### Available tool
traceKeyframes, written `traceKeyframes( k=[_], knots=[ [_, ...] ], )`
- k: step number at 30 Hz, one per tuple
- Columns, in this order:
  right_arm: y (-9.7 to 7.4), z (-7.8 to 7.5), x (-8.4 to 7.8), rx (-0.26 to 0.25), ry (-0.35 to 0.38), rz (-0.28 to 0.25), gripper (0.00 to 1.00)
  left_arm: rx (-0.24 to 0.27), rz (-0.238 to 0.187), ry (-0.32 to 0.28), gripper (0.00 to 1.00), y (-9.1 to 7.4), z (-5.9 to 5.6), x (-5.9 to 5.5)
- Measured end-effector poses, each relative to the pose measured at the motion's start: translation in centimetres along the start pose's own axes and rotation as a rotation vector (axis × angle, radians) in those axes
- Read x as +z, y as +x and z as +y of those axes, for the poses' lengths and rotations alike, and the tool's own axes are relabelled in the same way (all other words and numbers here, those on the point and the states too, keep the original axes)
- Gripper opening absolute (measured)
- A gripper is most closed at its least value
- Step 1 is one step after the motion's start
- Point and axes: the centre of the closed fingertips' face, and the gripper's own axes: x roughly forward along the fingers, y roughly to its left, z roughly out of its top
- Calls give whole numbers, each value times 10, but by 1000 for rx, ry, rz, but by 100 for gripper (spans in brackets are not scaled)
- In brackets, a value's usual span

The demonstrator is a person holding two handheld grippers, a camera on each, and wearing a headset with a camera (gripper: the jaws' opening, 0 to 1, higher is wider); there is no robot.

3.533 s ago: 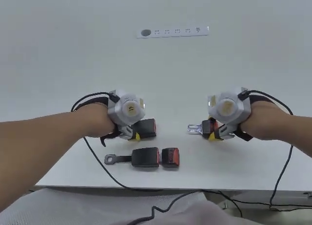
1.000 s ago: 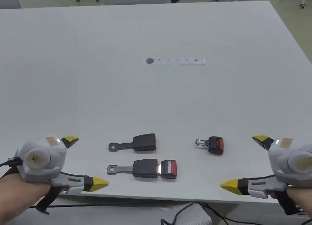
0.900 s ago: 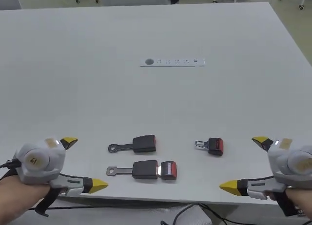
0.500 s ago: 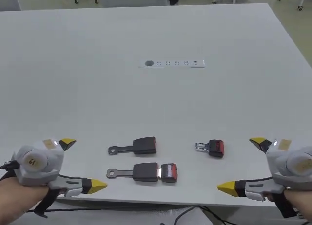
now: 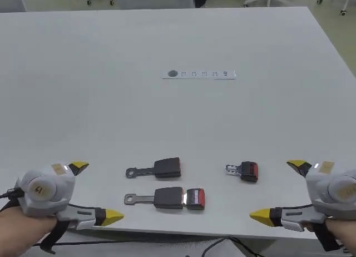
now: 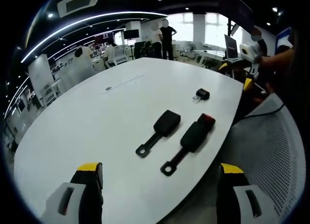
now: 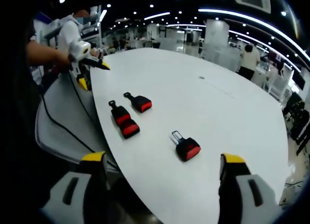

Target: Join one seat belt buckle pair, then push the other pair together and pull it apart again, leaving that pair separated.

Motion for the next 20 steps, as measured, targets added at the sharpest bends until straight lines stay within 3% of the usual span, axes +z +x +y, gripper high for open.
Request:
traceKeyframes(
  k=[20],
  knots=[
    [0, 5, -1, -11, -8, 11, 95, 9, -14, 13, 98, -3, -2, 8]
  ],
)
